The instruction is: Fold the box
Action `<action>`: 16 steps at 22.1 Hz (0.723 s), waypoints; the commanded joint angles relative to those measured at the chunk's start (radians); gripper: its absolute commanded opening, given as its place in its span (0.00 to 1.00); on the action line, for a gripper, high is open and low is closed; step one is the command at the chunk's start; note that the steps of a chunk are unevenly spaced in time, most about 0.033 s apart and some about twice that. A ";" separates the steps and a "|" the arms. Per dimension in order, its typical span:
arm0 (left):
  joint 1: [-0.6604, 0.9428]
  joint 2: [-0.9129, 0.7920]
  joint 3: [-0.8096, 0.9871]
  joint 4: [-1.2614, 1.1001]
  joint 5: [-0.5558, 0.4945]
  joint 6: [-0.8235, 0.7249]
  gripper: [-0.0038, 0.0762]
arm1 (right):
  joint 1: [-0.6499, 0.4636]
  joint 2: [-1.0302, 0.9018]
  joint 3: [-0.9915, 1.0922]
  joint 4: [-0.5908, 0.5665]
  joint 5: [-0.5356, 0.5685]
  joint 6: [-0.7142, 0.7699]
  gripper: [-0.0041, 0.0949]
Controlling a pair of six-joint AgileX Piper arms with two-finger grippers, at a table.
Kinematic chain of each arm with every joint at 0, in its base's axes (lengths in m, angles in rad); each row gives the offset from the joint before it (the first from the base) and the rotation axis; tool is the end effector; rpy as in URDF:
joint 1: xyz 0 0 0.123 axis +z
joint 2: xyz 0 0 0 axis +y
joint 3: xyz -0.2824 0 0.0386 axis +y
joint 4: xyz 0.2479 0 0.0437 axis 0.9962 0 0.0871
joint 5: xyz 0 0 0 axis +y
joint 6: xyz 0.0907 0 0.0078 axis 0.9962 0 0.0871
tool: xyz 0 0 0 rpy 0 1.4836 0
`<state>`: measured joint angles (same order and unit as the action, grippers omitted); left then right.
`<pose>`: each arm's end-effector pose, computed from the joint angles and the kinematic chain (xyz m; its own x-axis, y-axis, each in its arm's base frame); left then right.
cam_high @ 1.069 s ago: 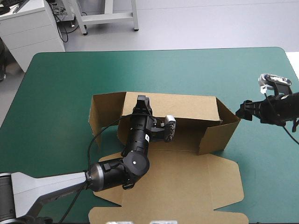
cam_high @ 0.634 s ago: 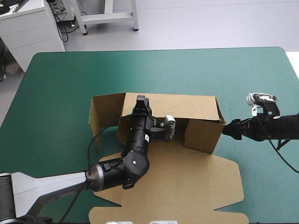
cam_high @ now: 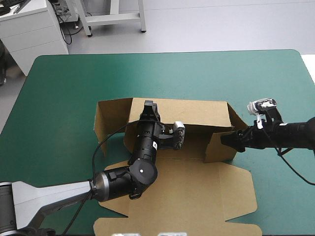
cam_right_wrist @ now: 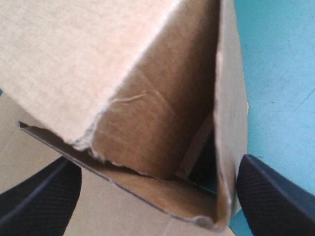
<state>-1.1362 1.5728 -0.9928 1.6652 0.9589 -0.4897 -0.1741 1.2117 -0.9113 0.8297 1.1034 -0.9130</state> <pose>0.2020 -0.2588 0.2875 0.1462 0.9888 -0.0287 0.2058 -0.0020 0.9786 0.2221 0.0219 0.3070 -0.7431 -0.2054 -0.6368 -0.5191 0.7775 0.3550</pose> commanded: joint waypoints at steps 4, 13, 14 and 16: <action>-0.003 -0.040 -0.034 0.057 0.037 -0.010 0.01 | 0.179 -0.066 -0.021 -0.126 -0.223 0.153 0.84; -0.003 -0.040 -0.034 0.054 0.039 -0.005 0.01 | 0.404 -0.185 0.217 -0.272 -0.685 0.430 0.84; -0.003 -0.040 -0.034 0.054 0.039 -0.005 0.01 | 0.420 -0.184 0.239 -0.265 -0.729 0.436 0.84; -0.003 -0.040 -0.034 0.054 0.039 -0.005 0.01 | 0.453 -0.184 0.271 -0.242 -0.808 0.438 0.84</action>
<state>-1.1362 1.5728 -0.9928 1.6641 0.9544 -0.4873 0.2430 1.0495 -0.6555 0.5463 0.4637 -0.4851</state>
